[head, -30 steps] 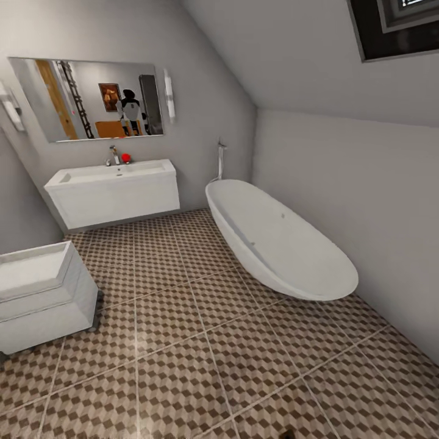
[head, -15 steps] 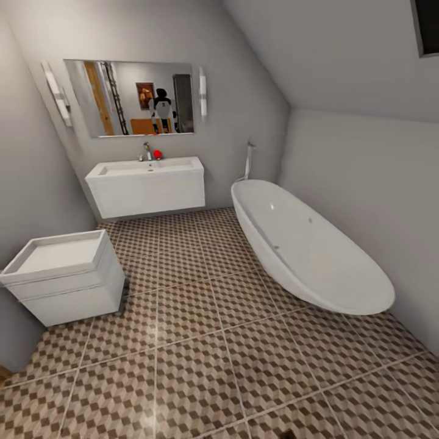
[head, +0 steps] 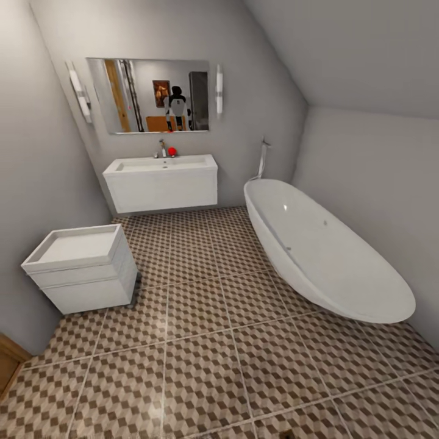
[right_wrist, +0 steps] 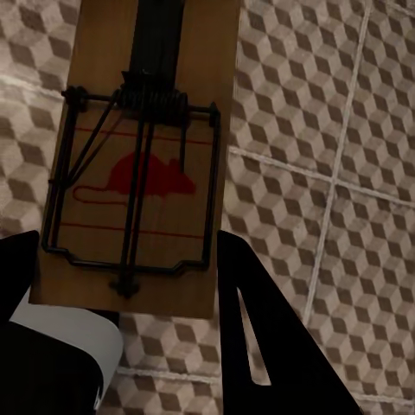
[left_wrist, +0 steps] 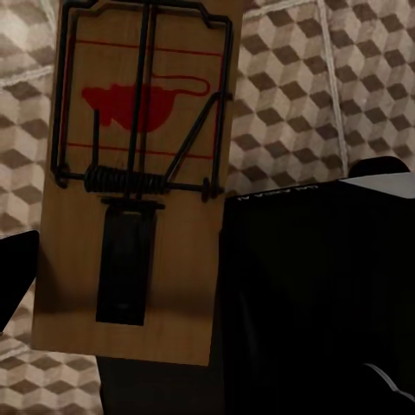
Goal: Take the four mousetraps from the cabinet in the bathroom and place them on the bathroom floor. Make sure all four end up on the same floor surface, and ensure that at least two of them are either under or directly next to the same bathroom sink.
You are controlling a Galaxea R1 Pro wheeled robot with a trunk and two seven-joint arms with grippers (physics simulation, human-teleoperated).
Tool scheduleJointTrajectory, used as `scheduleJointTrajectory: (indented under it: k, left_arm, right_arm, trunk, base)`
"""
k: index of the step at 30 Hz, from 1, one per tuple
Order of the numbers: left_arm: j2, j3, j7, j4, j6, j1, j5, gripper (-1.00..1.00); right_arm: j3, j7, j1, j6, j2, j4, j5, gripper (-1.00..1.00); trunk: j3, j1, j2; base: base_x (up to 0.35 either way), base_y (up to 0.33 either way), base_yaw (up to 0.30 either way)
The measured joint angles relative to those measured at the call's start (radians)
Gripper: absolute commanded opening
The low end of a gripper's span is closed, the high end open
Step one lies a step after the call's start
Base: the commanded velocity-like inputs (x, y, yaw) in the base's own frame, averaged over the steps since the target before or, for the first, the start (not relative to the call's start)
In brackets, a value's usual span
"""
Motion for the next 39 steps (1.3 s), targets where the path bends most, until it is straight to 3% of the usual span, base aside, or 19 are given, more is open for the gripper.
scheduleJointTrajectory:
  k: [14, 30, 39]
  left_arm:
    - [0.000, 0.000, 0.000, -0.001, 0.000, 0.000, 0.000, -1.00]
    - [-0.001, -0.001, 0.000, -0.002, 0.000, 0.000, 0.000, -1.00]
    - [-0.002, -0.001, 0.000, -0.001, 0.000, 0.000, 0.000, -1.00]
  right_arm:
    - [0.000, 0.000, 0.000, 0.000, 0.000, 0.000, 0.000, -1.00]
    - [0.000, 0.000, 0.000, 0.000, 0.000, 0.000, 0.000, -1.00]
    - [0.000, 0.000, 0.000, 0.000, 0.000, 0.000, 0.000, -1.00]
  trunk:
    - [-0.012, 0.000, 0.000]
    - [0.003, 0.000, 0.000]
    - [0.008, -0.001, 0.000]
  base:
    - [0.000, 0.000, 0.241]
    - [0.000, 0.000, 0.224]
    - [0.270, 0.000, 0.068]
